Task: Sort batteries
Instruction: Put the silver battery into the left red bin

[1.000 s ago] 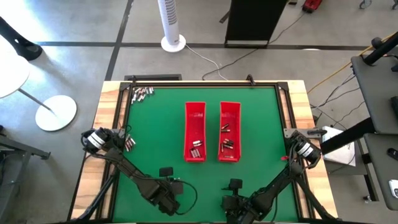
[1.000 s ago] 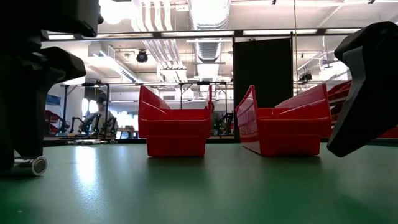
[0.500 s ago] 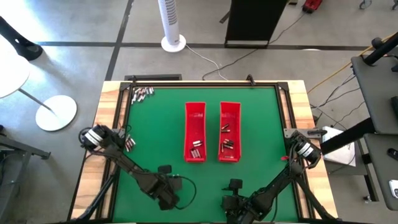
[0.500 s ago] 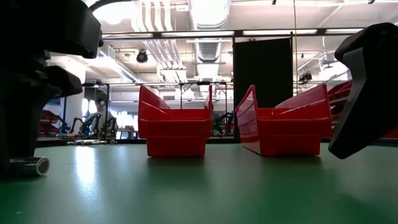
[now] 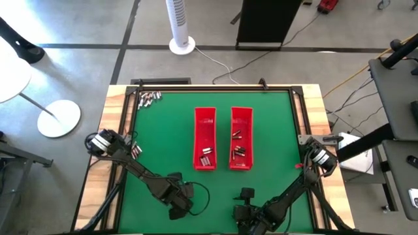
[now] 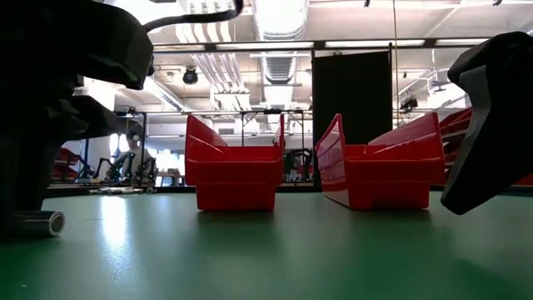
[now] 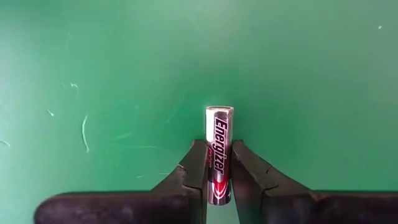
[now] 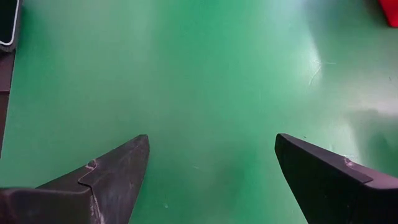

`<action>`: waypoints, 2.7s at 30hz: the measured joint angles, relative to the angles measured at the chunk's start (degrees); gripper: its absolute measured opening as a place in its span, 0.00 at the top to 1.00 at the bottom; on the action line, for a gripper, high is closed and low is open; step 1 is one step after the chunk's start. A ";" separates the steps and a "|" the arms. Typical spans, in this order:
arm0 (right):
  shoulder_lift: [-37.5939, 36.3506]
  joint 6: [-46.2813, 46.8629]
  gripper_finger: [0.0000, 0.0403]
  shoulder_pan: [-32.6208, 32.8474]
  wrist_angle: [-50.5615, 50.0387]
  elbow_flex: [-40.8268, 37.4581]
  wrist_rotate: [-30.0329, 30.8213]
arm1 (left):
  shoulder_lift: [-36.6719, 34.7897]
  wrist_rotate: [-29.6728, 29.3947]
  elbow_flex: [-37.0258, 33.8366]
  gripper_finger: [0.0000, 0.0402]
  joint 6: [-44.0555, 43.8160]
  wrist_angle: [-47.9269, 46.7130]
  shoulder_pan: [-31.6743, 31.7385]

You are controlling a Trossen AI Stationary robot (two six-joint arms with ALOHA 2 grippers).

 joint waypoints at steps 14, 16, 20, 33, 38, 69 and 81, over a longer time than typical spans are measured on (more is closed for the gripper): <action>0.00 0.48 0.14 -0.47 0.74 -0.08 -0.29 | -3.23 -12.01 13.79 0.94 13.84 -5.86 4.76; 0.00 0.46 0.14 -0.69 1.57 -0.09 -0.24 | -3.38 -13.23 16.71 0.94 16.21 -6.79 5.11; 0.00 0.47 0.14 -1.40 3.28 -0.15 0.04 | -3.38 -15.00 21.34 0.94 21.14 -9.75 5.89; 2.43 6.04 0.14 -1.28 5.29 -0.28 0.22 | -3.55 -14.64 25.05 0.93 32.08 -12.33 16.21; 3.04 6.79 0.14 0.07 5.35 -0.24 1.23 | -3.53 -13.38 24.77 0.93 34.23 -15.69 20.48; 3.23 8.56 0.14 2.52 5.70 0.04 1.60 | -3.35 -3.21 11.29 0.93 37.77 -6.17 34.63; 3.28 8.01 0.14 2.54 6.01 0.04 1.60 | -1.61 -0.37 8.37 0.93 39.52 -0.18 36.91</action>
